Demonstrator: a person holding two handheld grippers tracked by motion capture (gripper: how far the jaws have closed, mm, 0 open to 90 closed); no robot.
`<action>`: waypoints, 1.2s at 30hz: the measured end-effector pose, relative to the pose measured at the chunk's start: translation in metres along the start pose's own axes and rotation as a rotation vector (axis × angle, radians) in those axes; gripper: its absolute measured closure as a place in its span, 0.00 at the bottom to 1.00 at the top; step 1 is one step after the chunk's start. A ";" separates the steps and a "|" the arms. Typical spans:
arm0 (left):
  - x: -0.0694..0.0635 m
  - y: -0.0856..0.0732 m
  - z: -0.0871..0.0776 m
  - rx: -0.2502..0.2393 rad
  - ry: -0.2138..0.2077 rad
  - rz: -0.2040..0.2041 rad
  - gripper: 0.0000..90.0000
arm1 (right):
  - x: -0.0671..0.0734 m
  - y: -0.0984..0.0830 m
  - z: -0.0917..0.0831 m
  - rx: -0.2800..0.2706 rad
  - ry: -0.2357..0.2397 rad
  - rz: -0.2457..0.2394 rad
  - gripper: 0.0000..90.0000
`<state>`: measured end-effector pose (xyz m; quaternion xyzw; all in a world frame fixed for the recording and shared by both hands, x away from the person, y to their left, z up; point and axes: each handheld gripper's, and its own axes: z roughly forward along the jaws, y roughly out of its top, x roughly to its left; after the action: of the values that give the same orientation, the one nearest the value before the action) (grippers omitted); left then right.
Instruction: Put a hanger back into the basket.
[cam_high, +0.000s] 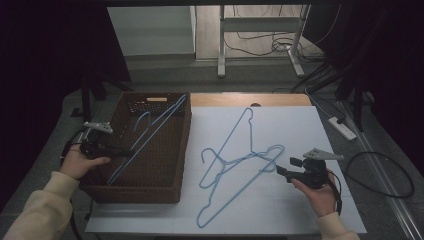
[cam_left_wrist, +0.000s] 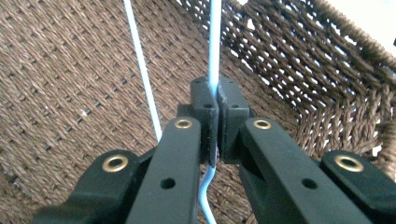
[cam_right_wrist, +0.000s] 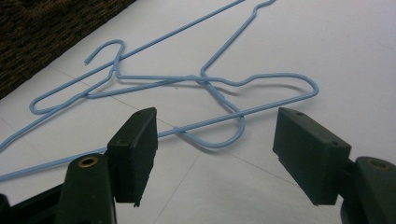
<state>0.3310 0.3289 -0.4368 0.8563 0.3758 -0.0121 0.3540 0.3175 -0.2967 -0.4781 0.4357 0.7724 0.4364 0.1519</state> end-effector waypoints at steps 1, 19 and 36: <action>0.001 0.000 0.001 0.008 0.002 -0.007 0.97 | 0.000 0.000 0.000 0.000 0.000 -0.001 0.35; 0.012 0.012 0.012 0.136 0.168 -0.190 0.96 | -0.001 0.000 0.001 0.005 0.004 0.002 0.35; 0.015 0.017 0.027 0.261 0.413 -0.240 0.93 | -0.001 0.000 0.000 0.006 0.003 0.002 0.35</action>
<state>0.3590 0.3140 -0.4508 0.8284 0.5341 0.0725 0.1526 0.3175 -0.2976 -0.4783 0.4361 0.7737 0.4348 0.1489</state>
